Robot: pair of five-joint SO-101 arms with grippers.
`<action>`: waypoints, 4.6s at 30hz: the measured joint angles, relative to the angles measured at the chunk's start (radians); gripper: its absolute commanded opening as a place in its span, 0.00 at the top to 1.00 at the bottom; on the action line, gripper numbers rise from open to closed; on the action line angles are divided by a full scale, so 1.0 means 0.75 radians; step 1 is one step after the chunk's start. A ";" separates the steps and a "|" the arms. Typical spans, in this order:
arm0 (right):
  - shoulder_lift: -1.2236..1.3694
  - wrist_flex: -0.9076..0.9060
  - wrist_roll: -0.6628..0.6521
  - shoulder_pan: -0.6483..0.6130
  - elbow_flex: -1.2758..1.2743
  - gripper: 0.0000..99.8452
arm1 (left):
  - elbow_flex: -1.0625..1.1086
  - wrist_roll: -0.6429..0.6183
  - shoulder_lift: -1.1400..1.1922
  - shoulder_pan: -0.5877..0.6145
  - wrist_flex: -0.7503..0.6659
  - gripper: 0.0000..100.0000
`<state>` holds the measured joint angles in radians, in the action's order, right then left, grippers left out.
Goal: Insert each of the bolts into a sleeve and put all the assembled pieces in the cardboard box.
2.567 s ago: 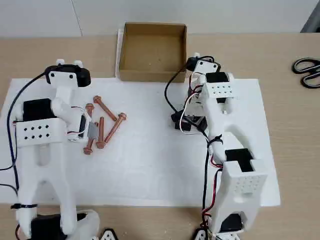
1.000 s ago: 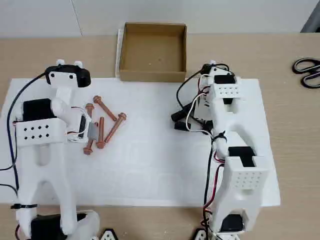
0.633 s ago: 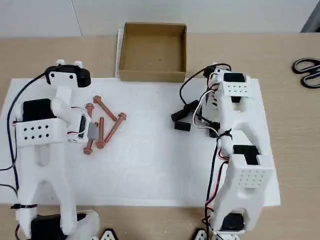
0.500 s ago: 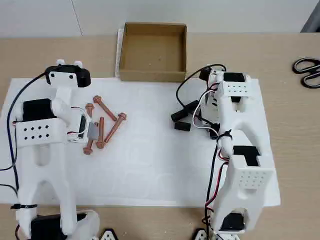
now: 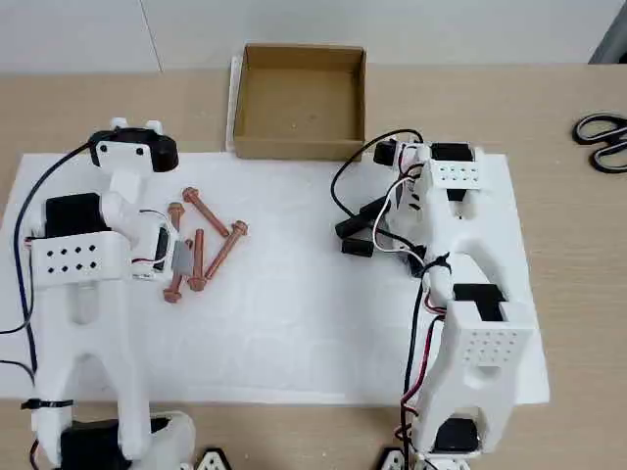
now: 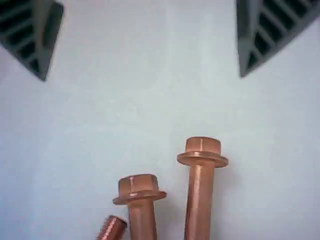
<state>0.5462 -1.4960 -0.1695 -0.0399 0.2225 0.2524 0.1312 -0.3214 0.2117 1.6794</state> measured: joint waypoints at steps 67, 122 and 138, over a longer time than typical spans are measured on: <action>-0.513 -0.256 0.010 0.008 0.029 0.99 | -1.354 -0.151 1.512 0.037 0.059 0.84; -0.902 -0.260 0.010 -0.008 -0.057 0.99 | -1.385 -0.460 0.935 0.016 0.078 0.99; -2.332 -0.051 0.010 -0.219 -0.992 0.99 | -0.282 -0.235 -0.303 -0.295 -0.018 0.99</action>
<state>-1.2029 -1.5344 -0.1619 -0.2041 -0.5217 0.0407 -0.0453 -0.5485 -0.0092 1.6655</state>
